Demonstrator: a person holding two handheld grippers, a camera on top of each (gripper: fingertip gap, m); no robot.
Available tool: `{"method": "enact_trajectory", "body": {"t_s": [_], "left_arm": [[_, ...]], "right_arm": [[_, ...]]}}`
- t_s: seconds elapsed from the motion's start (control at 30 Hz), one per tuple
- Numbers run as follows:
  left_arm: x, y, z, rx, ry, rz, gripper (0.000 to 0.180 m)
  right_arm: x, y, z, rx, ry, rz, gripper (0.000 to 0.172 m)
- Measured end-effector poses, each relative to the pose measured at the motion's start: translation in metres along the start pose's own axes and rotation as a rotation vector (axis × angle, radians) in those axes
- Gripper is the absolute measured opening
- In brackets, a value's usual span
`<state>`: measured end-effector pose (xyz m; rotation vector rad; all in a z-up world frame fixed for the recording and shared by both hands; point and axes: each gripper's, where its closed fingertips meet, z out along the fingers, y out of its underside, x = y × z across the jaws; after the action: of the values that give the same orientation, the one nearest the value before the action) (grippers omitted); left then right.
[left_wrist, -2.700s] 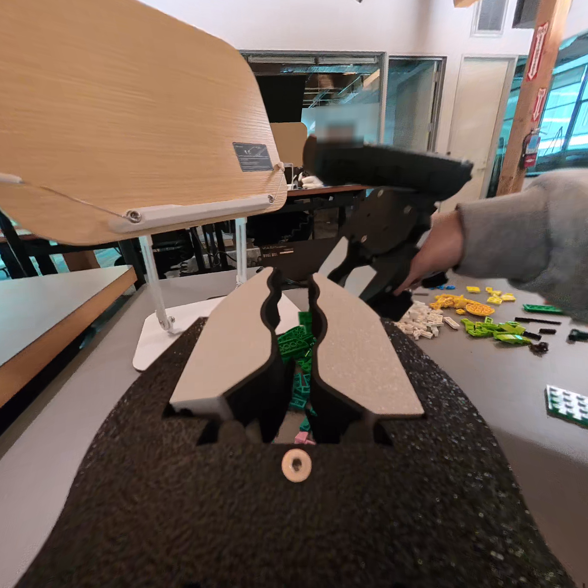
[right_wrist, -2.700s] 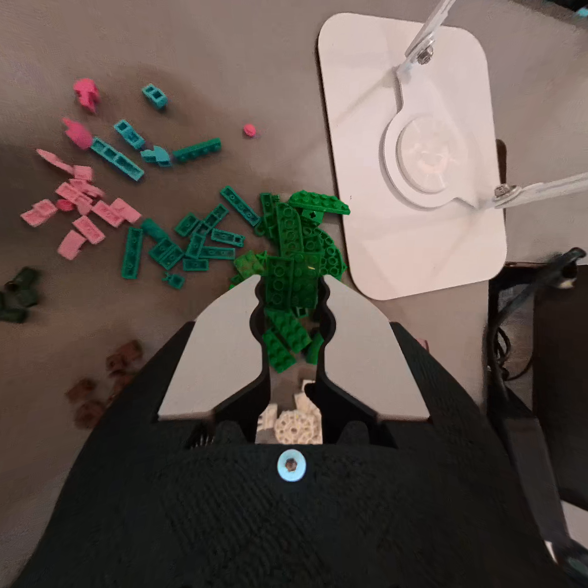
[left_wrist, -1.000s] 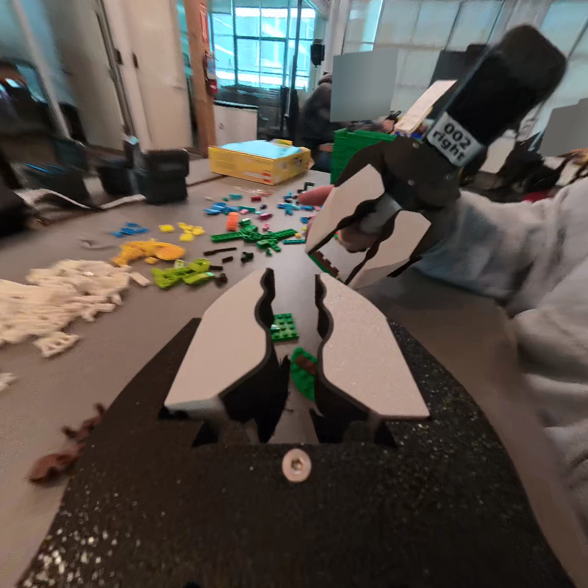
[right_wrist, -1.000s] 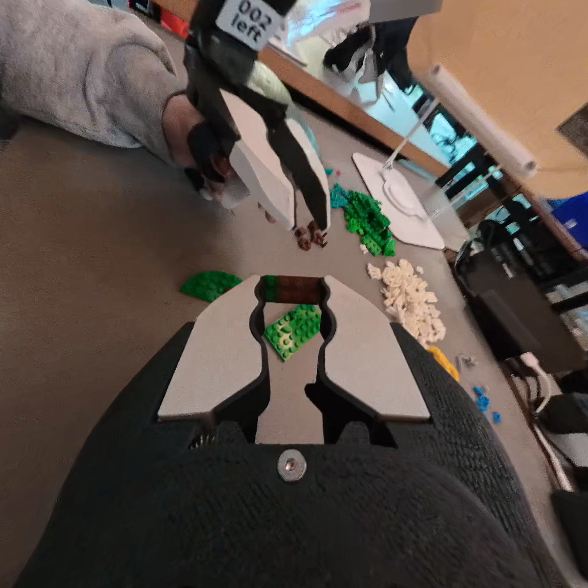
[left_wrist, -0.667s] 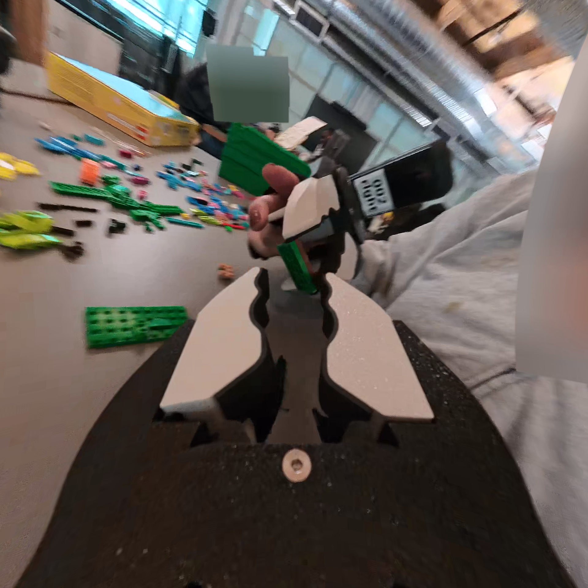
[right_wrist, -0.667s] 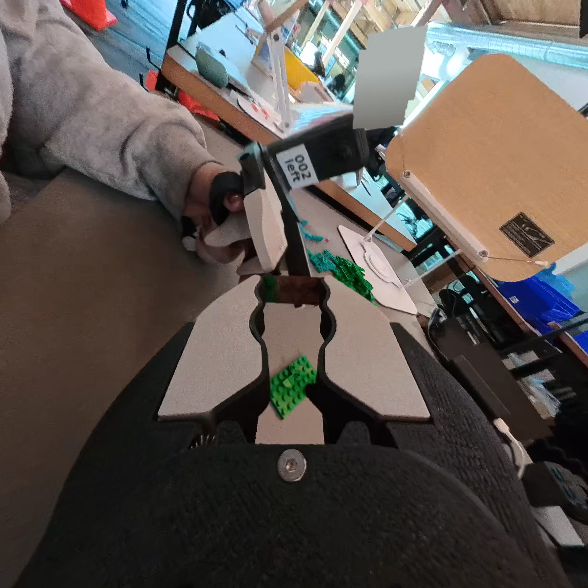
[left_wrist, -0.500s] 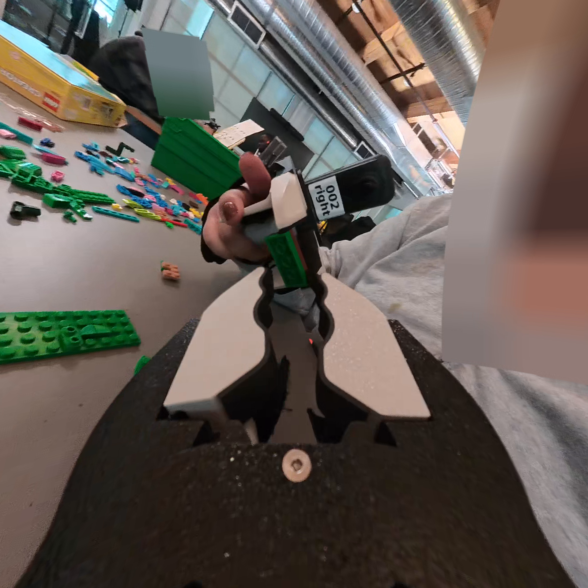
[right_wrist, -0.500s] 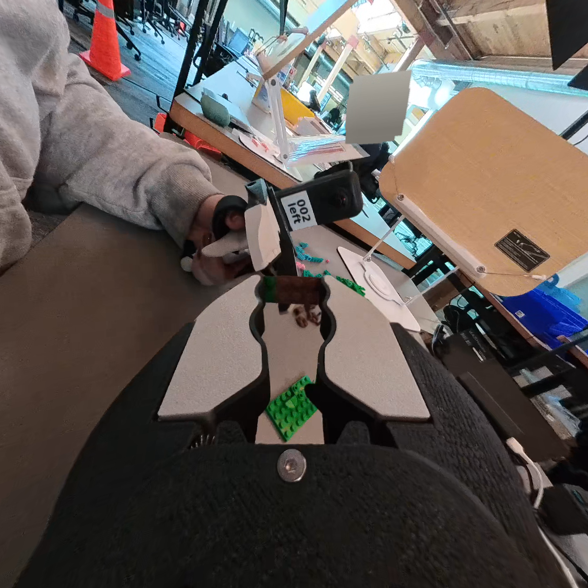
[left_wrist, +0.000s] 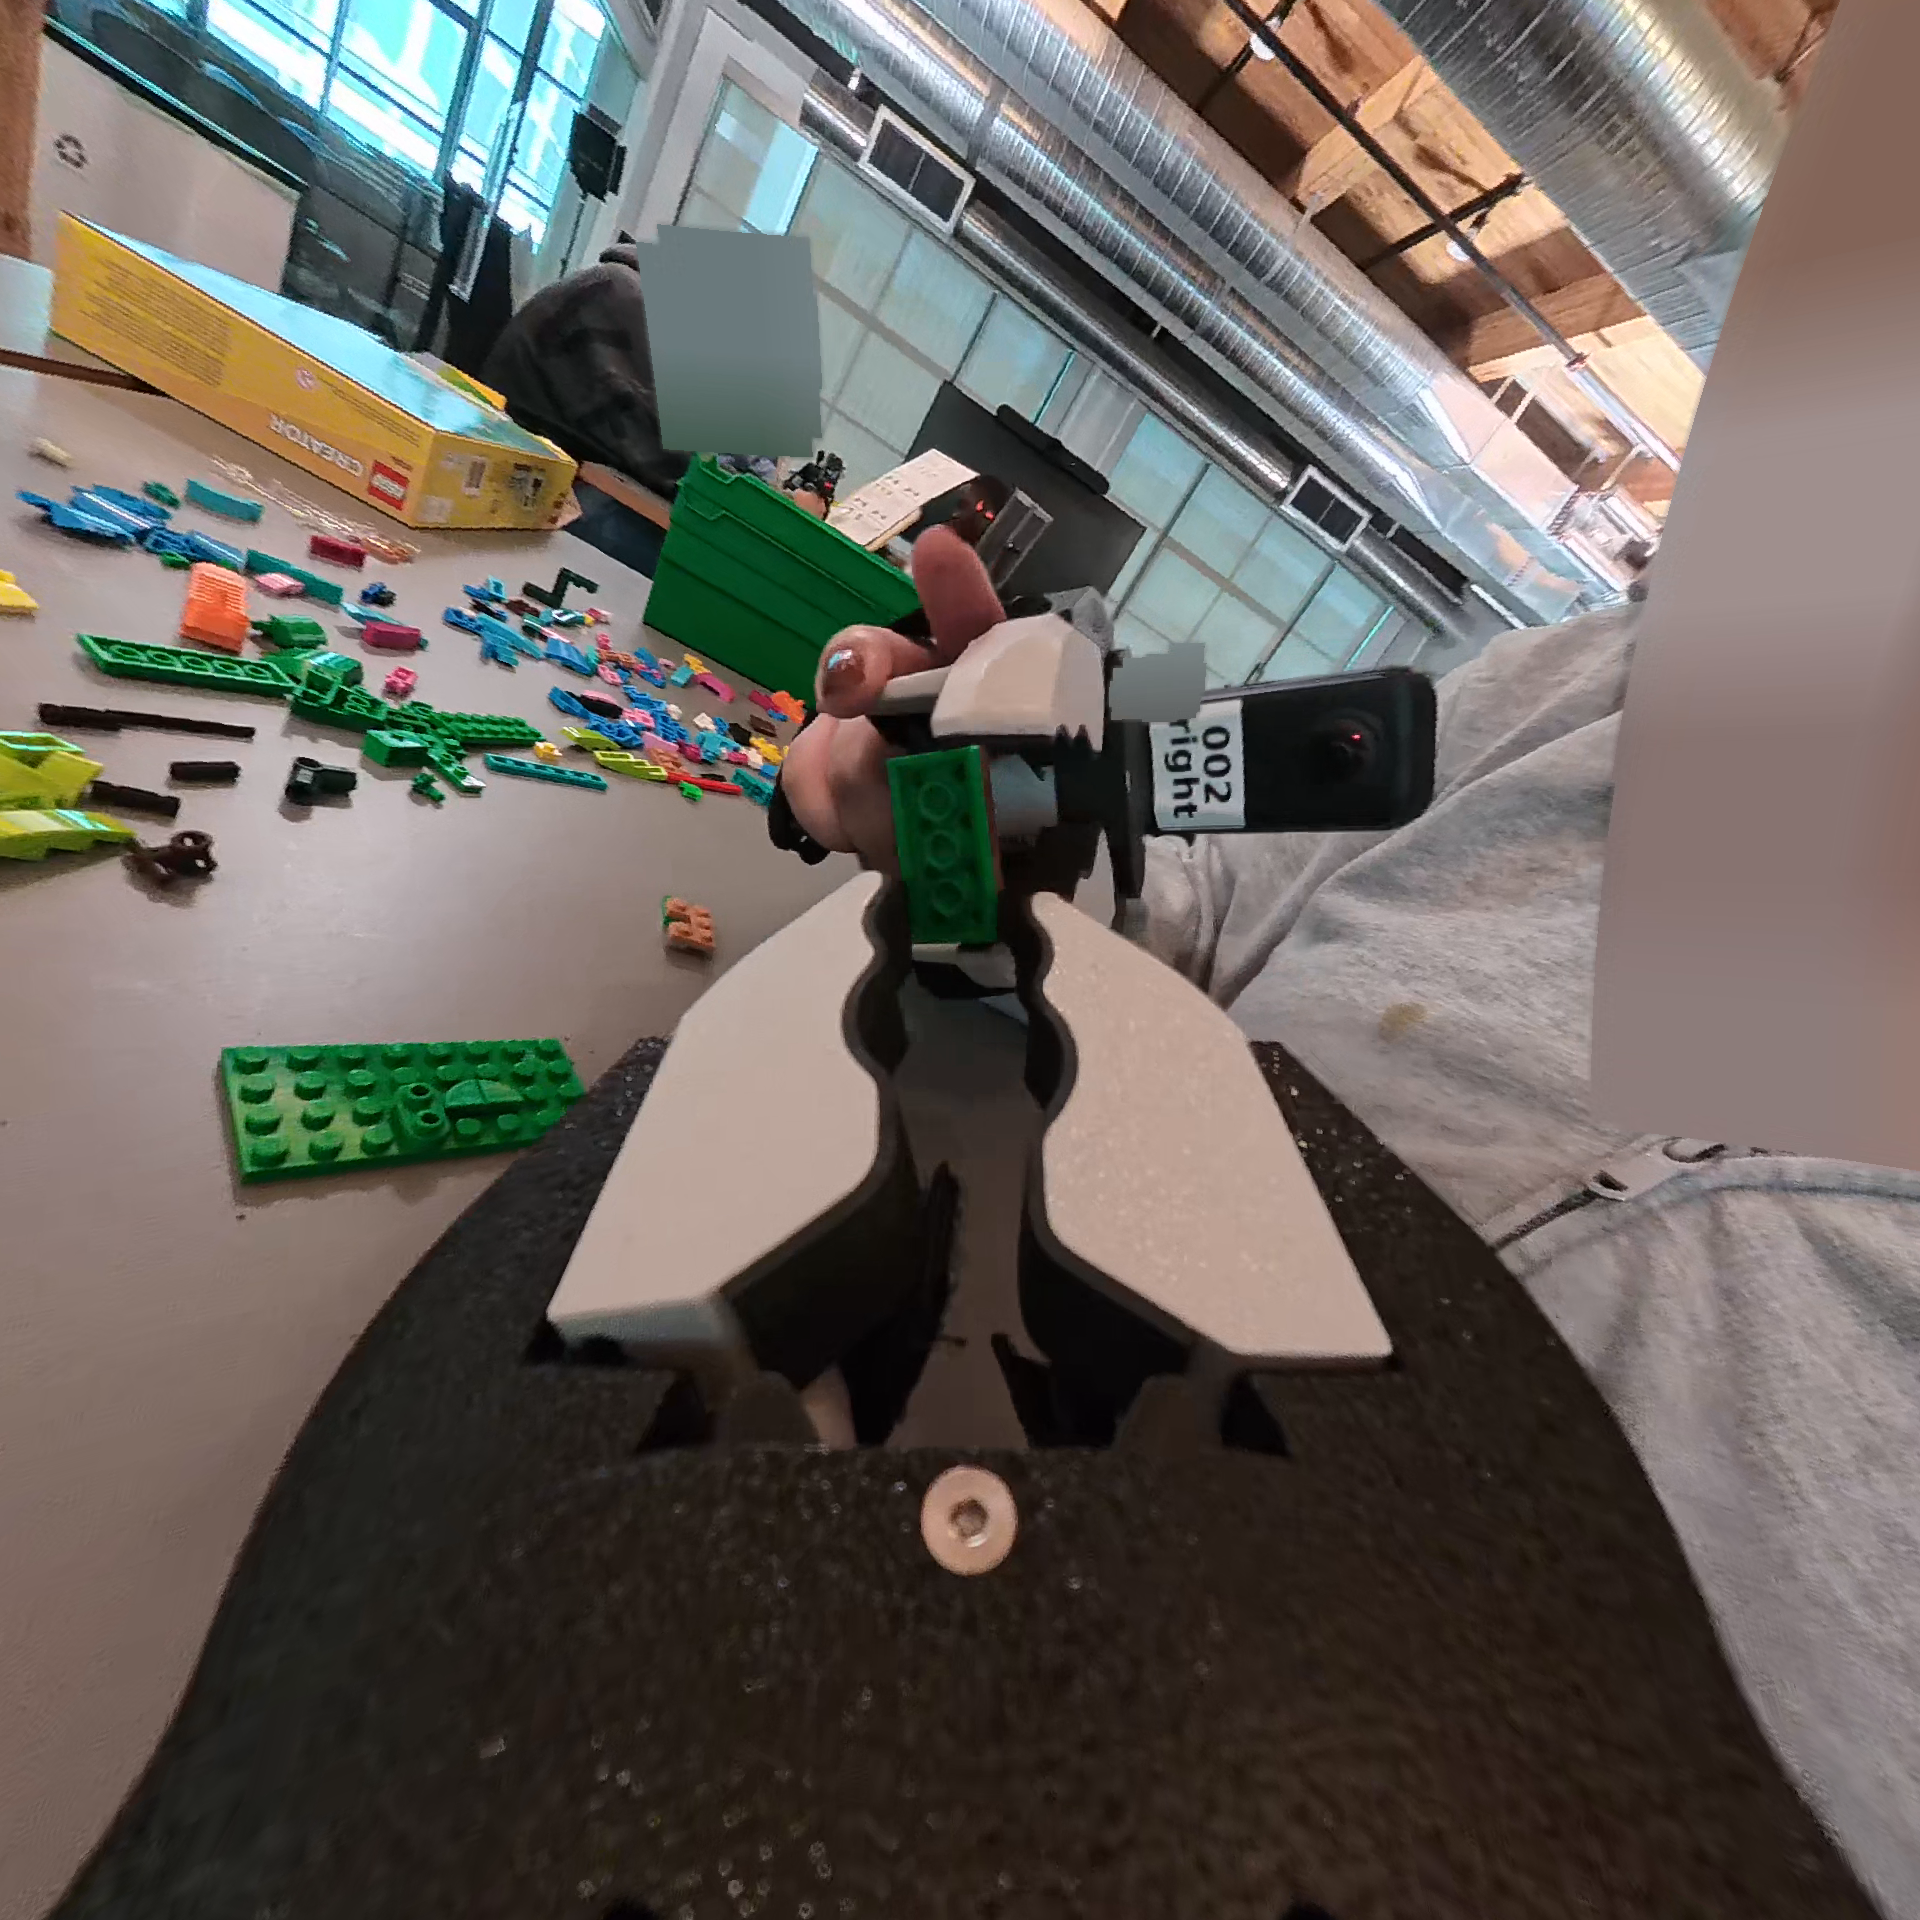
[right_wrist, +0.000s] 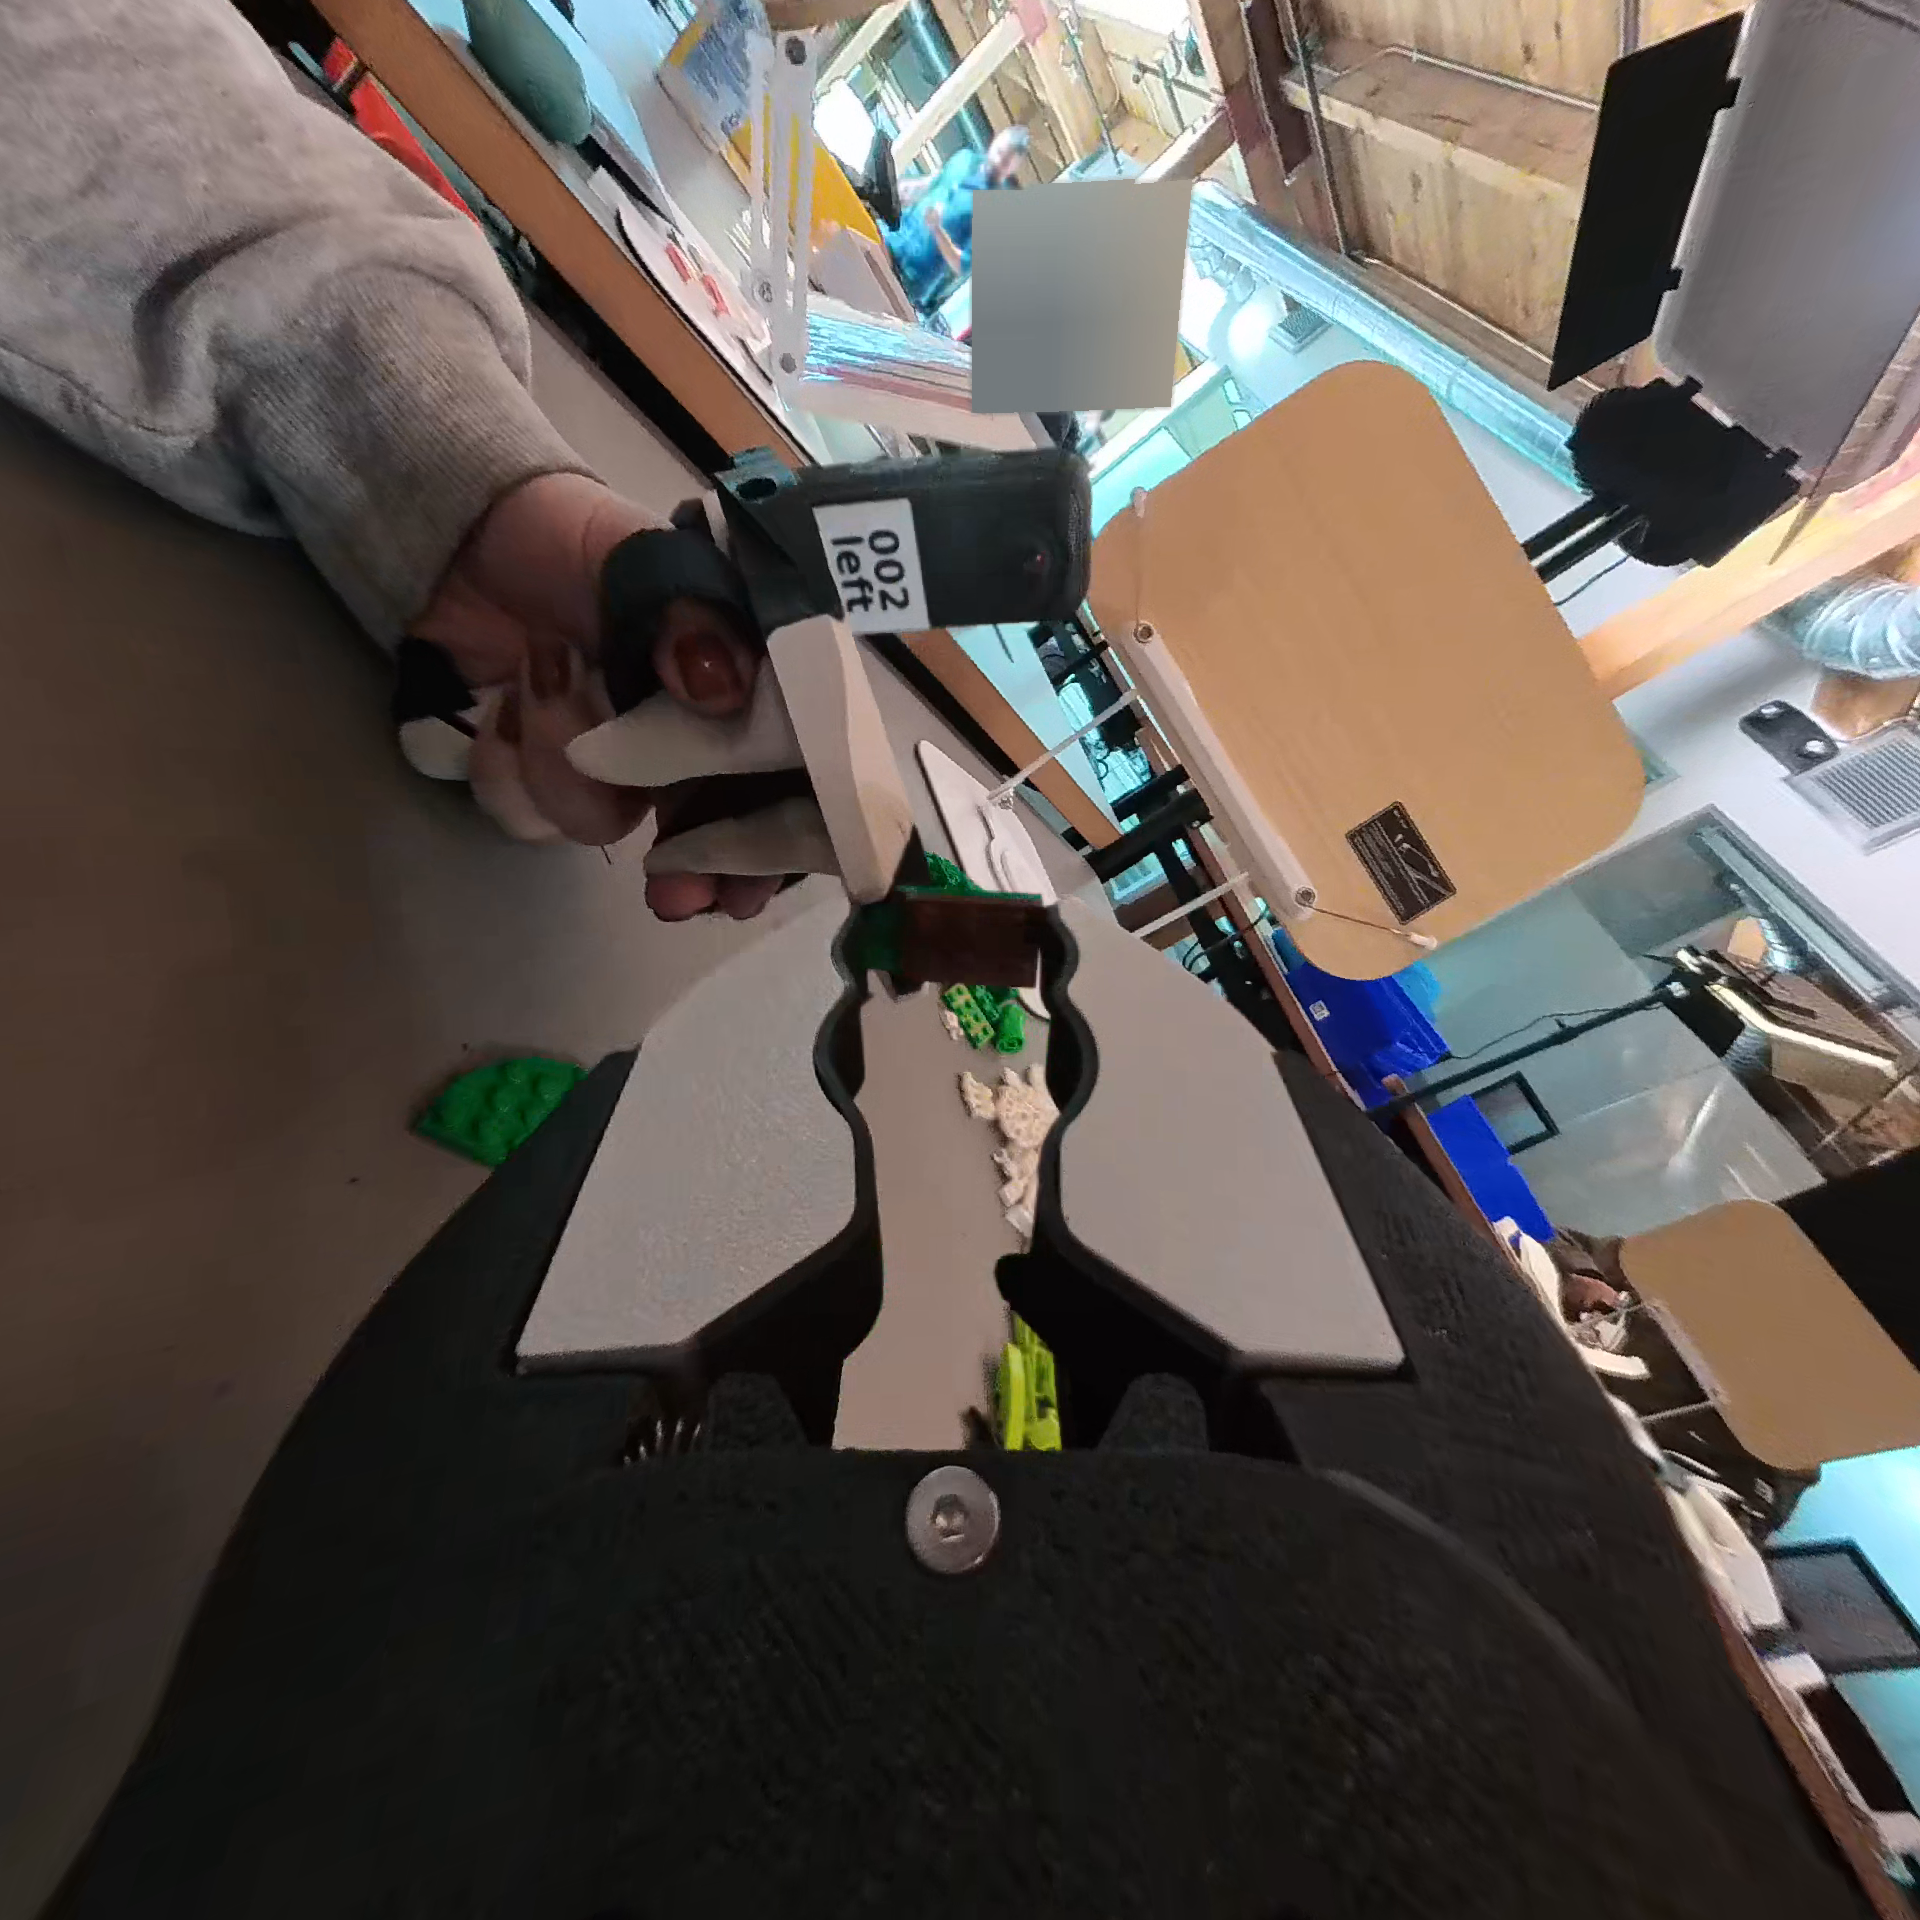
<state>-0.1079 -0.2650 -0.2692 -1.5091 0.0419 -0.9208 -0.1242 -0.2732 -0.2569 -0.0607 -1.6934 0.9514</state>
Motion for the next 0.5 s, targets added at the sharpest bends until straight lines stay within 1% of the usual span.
{"method": "enact_trajectory", "body": {"t_s": [0.07,0.23,0.4,0.5], "left_arm": [[-0.0021,0.0007,-0.0003,-0.007,-0.020,0.019,0.018],[-0.0022,0.0012,-0.0003,-0.010,-0.010,0.005,0.016],[-0.0028,0.0008,-0.0013,-0.006,0.021,-0.053,0.015],[-0.0028,0.0011,-0.0013,-0.009,0.023,-0.056,0.015]], "right_arm": [[-0.0007,0.0020,0.0001,-0.011,0.001,-0.009,0.031],[-0.0018,0.0020,-0.0006,-0.009,-0.003,-0.021,0.031],[-0.0039,0.0017,-0.0014,0.003,-0.007,0.000,0.029],[-0.0048,0.0015,-0.0009,0.008,-0.008,0.004,0.029]]}}
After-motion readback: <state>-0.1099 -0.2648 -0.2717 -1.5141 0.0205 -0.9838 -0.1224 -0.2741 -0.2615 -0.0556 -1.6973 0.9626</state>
